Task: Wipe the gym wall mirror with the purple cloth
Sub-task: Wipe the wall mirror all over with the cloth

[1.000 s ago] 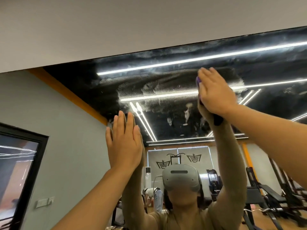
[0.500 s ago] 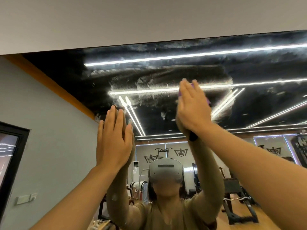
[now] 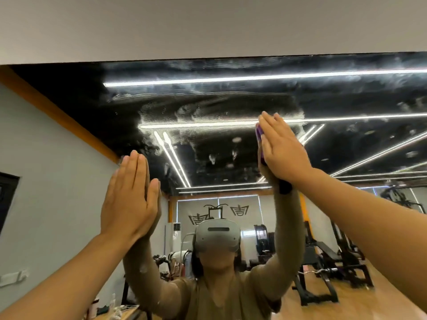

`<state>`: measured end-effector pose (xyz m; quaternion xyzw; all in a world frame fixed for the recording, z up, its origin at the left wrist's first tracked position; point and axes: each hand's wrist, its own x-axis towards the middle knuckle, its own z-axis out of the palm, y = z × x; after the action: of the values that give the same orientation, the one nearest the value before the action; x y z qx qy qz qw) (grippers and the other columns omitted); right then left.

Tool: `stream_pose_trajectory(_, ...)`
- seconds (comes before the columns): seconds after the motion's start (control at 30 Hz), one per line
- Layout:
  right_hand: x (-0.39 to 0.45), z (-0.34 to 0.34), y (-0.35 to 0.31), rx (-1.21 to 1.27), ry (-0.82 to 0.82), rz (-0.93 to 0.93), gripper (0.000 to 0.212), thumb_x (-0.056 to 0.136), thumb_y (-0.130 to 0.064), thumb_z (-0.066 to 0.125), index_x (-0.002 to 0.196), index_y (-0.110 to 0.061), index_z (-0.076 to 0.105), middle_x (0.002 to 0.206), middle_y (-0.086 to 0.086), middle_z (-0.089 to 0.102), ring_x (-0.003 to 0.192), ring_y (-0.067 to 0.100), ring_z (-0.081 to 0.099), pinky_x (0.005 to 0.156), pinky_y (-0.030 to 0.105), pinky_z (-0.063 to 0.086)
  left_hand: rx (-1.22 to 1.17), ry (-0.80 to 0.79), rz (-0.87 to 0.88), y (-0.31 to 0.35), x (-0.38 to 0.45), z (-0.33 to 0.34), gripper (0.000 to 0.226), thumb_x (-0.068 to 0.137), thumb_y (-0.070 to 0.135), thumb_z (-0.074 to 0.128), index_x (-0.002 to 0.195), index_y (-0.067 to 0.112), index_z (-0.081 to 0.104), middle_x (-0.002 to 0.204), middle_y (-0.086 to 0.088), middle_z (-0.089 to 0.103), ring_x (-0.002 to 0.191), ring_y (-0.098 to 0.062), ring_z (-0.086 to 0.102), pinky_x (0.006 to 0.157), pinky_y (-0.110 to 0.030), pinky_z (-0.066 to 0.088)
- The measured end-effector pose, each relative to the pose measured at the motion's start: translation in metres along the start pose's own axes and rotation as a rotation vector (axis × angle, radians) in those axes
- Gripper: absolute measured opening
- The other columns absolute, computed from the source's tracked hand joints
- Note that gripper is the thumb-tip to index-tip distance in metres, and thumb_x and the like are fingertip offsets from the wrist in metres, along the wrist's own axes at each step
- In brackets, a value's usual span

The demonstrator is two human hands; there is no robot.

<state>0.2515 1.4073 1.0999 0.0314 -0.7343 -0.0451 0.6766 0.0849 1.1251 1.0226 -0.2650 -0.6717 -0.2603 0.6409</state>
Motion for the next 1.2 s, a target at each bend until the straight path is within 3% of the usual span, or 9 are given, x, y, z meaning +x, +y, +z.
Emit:
stream_pose_trajectory(0.27, 0.01, 0.021, -0.031, -0.053, 0.112, 0.202, 0.054, 0.109, -0.021, 0.03, 0.16, -0.009, 0.018, 0.168, 0.005, 0.014, 0.156, 0.027, 0.002, 0.126, 0.036, 0.001, 0.005, -0.046, 0.039, -0.004, 0.003, -0.007, 0.077, 0.097, 0.058, 0.012, 0.162, 0.017, 0.008, 0.169, 0.003, 0.001, 0.151, -0.006, -0.009, 0.12, -0.024, -0.008)
stream_pose_trajectory(0.37, 0.016, 0.041, -0.077, -0.004, 0.086, 0.064, 0.053, 0.108, -0.02, 0.029, 0.159, -0.007, 0.022, 0.167, 0.008, 0.019, 0.155, 0.029, 0.005, 0.125, 0.036, 0.002, -0.026, -0.081, 0.069, -0.012, 0.002, -0.011, 0.071, 0.098, 0.056, 0.015, 0.16, 0.022, 0.001, 0.167, 0.008, -0.005, 0.15, -0.002, -0.013, 0.115, -0.017, -0.013)
stream_pose_trajectory(0.5, 0.01, 0.072, -0.138, -0.001, 0.01, -0.188, 0.053, 0.105, -0.019, 0.032, 0.156, -0.004, 0.029, 0.164, 0.012, 0.026, 0.154, 0.031, 0.014, 0.122, 0.03, -0.006, 0.053, -0.034, 0.006, -0.036, -0.011, -0.013, 0.076, 0.096, 0.06, 0.002, 0.161, 0.02, 0.002, 0.168, 0.001, -0.005, 0.154, -0.013, -0.011, 0.121, -0.028, -0.013)
stream_pose_trajectory(0.6, 0.008, 0.075, -0.144, -0.031, -0.03, -0.285, 0.056, 0.102, -0.022, 0.032, 0.153, -0.002, 0.035, 0.161, 0.014, 0.033, 0.152, 0.034, 0.021, 0.117, 0.02, -0.017, 0.027, -0.021, 0.019, -0.043, -0.013, -0.012, 0.073, 0.097, 0.058, 0.003, 0.159, 0.02, 0.001, 0.168, 0.002, -0.004, 0.154, -0.012, -0.009, 0.123, -0.029, -0.012)
stream_pose_trajectory(0.67, 0.009, 0.066, -0.131, -0.03, -0.094, -0.303, 0.058, 0.102, -0.028, 0.029, 0.156, -0.006, 0.03, 0.164, 0.008, 0.028, 0.154, 0.027, 0.014, 0.116, 0.014, -0.016, 0.009, -0.008, 0.04, -0.043, -0.013, -0.012, 0.07, 0.098, 0.054, 0.005, 0.159, 0.02, 0.004, 0.168, 0.001, 0.0, 0.155, -0.013, -0.006, 0.124, -0.03, -0.009)
stream_pose_trajectory(0.87, -0.003, 0.037, -0.07, 0.018, 0.056, 0.109, 0.058, 0.104, -0.032, 0.03, 0.159, -0.014, 0.025, 0.168, 0.001, 0.018, 0.156, 0.018, 0.005, 0.121, 0.026, -0.001, 0.008, -0.019, 0.151, -0.061, -0.013, -0.021, 0.064, 0.102, 0.043, 0.014, 0.16, 0.015, 0.015, 0.167, 0.002, 0.01, 0.155, -0.012, 0.005, 0.122, -0.023, -0.007)
stream_pose_trajectory(1.03, -0.007, 0.037, -0.063, -0.03, 0.153, 0.35, 0.053, 0.108, -0.022, 0.031, 0.159, -0.011, 0.023, 0.168, 0.006, 0.018, 0.156, 0.026, 0.004, 0.126, 0.038, 0.003, -0.024, -0.028, 0.219, -0.071, -0.013, -0.023, 0.061, 0.103, 0.04, 0.018, 0.158, 0.016, 0.012, 0.166, 0.003, 0.01, 0.154, -0.011, 0.006, 0.122, -0.02, -0.007)
stream_pose_trajectory(1.13, 0.008, 0.051, -0.094, -0.042, 0.188, 0.395, 0.054, 0.104, -0.024, 0.028, 0.156, -0.007, 0.029, 0.163, 0.01, 0.028, 0.152, 0.033, 0.014, 0.126, 0.042, 0.007, -0.057, 0.024, 0.158, -0.069, -0.017, -0.019, 0.063, 0.102, 0.039, 0.019, 0.159, 0.015, 0.009, 0.168, 0.0, 0.005, 0.156, -0.013, 0.0, 0.124, -0.024, -0.008)
stream_pose_trajectory(1.2, 0.014, 0.065, -0.13, -0.015, 0.148, 0.288, 0.055, 0.101, -0.027, 0.029, 0.153, -0.01, 0.033, 0.16, 0.009, 0.033, 0.149, 0.033, 0.02, 0.123, 0.048, 0.018, -0.037, 0.07, 0.08, -0.07, -0.019, -0.017, 0.066, 0.101, 0.039, 0.019, 0.16, 0.012, 0.01, 0.169, -0.004, 0.001, 0.156, -0.016, -0.003, 0.124, -0.029, -0.01)
